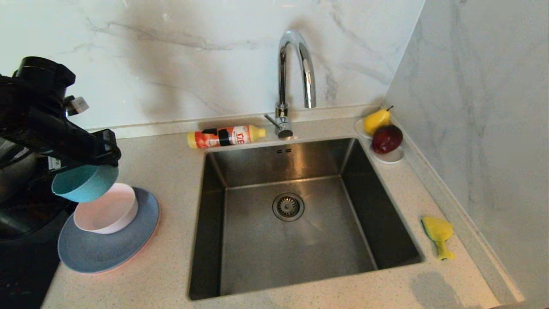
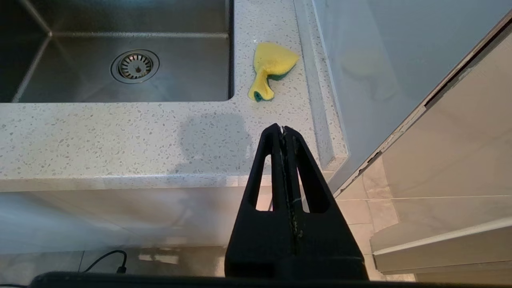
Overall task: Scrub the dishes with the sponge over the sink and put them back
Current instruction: Place the bowl on the bowl
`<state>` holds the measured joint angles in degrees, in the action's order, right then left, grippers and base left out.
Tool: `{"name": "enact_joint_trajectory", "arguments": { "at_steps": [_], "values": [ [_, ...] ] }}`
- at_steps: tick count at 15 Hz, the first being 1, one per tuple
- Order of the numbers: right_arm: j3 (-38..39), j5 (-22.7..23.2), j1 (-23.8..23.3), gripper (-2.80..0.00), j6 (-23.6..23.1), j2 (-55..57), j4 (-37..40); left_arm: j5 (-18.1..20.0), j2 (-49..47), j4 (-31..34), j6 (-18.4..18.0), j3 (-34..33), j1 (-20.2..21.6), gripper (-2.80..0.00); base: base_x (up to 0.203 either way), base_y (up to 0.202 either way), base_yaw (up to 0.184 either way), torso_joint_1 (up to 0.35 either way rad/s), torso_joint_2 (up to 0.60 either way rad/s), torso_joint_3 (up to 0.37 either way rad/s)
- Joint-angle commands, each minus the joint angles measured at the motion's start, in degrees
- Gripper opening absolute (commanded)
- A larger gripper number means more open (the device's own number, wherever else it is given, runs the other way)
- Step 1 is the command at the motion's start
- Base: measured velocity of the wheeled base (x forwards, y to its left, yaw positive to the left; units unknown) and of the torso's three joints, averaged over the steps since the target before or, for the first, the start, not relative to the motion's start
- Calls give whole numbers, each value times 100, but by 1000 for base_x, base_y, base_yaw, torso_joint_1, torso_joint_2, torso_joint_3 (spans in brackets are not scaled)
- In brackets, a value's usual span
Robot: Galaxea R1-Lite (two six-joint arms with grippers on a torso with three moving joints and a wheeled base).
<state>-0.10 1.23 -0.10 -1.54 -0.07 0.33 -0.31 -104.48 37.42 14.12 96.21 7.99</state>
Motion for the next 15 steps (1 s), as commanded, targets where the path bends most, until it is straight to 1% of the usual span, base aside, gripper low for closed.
{"name": "enact_joint_trajectory", "arguments": {
  "at_steps": [1,3,4,6,10,13,15],
  "values": [
    [1,9,1,-280,4,7,2,-113,170,-174,14,-471,-226,-280,0,0,0,0,0,0],
    [1,9,1,-280,-5,7,-3,-301,196,-811,10,-964,-296,-280,0,0,0,0,0,0],
    [1,5,1,-280,-5,7,2,-378,199,-993,5,-1114,-324,-280,0,0,0,0,0,0],
    [1,9,1,-280,-5,7,2,-400,191,-1071,3,-1272,-351,-280,0,0,0,0,0,0],
    [1,2,1,-280,-3,7,2,-416,69,-1231,-41,-1281,-360,-280,0,0,0,0,0,0],
    [1,1,1,-280,-5,7,2,-566,-105,-1254,-23,-1289,-395,-280,0,0,0,0,0,0],
    [1,4,1,-280,0,7,2,-563,-100,-1255,-7,-1366,-395,-280,0,0,0,0,0,0]
  ]
}}
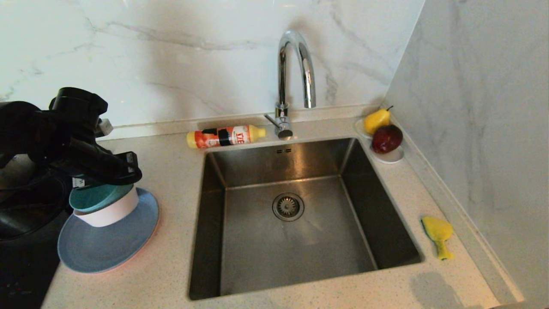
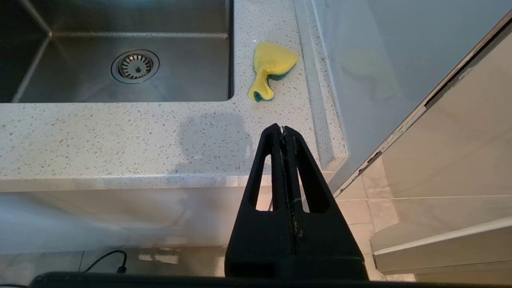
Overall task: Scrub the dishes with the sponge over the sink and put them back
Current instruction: Place the bowl on the bowl
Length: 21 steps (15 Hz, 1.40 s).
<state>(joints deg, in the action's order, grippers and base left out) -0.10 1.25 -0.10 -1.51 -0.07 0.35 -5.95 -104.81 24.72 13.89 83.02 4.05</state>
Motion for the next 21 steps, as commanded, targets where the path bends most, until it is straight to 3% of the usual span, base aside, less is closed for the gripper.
{"name": "enact_joint_trajectory", "arguments": {
  "at_steps": [1,11,21],
  "values": [
    [1,7,1,-280,-7,7,0,6,-64,8,19,-38,-1,-280,0,0,0,0,0,0],
    [1,6,1,-280,-7,7,0,5,557,84,21,-429,-1,-280,0,0,0,0,0,0],
    [1,7,1,-280,2,7,0,-3,585,174,-26,-781,-53,-280,0,0,0,0,0,0]
  ]
}}
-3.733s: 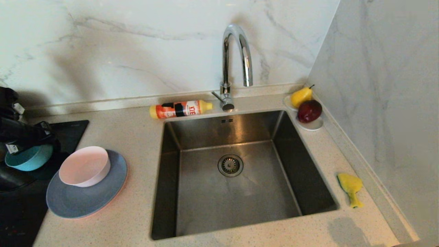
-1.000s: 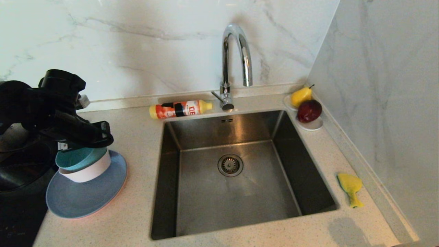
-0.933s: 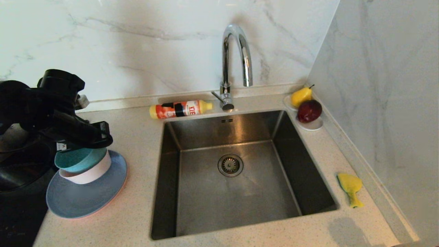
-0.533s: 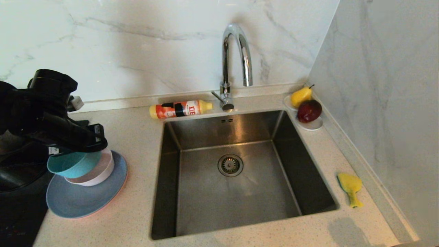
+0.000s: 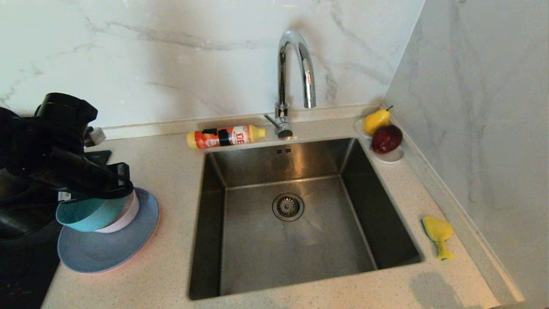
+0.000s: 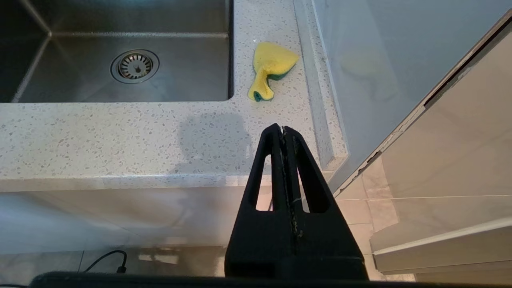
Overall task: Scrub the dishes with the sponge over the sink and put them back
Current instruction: Place the bowl on the bowl
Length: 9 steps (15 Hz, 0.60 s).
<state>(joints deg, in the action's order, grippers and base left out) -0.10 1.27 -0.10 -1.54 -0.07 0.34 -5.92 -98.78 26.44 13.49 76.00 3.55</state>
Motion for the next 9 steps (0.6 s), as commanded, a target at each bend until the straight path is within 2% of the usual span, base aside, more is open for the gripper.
{"name": "enact_joint_trajectory", "arguments": {
  "at_steps": [1,9],
  "values": [
    [1,-3,1,-280,-5,7,1,-15,-27,-7,13,-112,-3,-280,0,0,0,0,0,0],
    [1,5,1,-280,-5,7,1,-6,-143,-156,48,310,-19,-280,0,0,0,0,0,0]
  ]
}}
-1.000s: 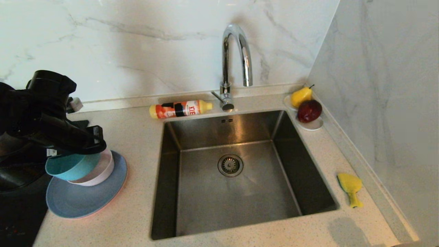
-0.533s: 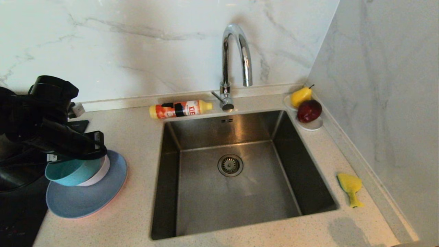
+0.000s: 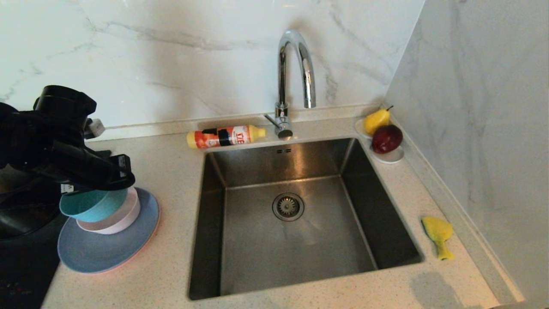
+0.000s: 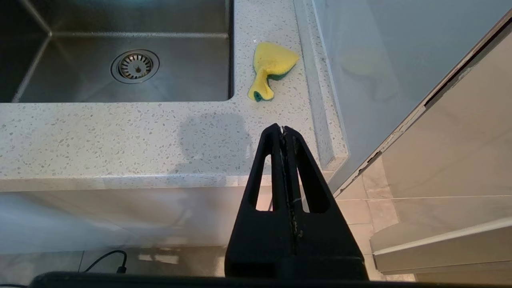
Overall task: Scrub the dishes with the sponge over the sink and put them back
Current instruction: Place the bowl on the bowl
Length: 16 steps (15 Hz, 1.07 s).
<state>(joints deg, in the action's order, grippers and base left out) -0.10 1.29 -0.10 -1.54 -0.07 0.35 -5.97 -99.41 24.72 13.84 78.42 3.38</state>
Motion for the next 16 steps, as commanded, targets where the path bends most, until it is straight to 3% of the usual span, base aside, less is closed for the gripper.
{"name": "enact_joint_trajectory", "arguments": {
  "at_steps": [1,9,10,16],
  "values": [
    [1,-6,1,-280,-5,7,0,0,-128,16,14,68,-2,-280,0,0,0,0,0,0],
    [1,3,1,-280,-5,7,0,0,-298,16,8,16,-4,-280,0,0,0,0,0,0],
    [1,3,1,-280,-5,7,0,0,-292,16,28,39,-4,0,0,0,0,0,0,0],
    [1,-6,1,-280,4,7,0,48,-122,18,87,164,-4,0,0,0,0,0,0,0]
  ]
}}
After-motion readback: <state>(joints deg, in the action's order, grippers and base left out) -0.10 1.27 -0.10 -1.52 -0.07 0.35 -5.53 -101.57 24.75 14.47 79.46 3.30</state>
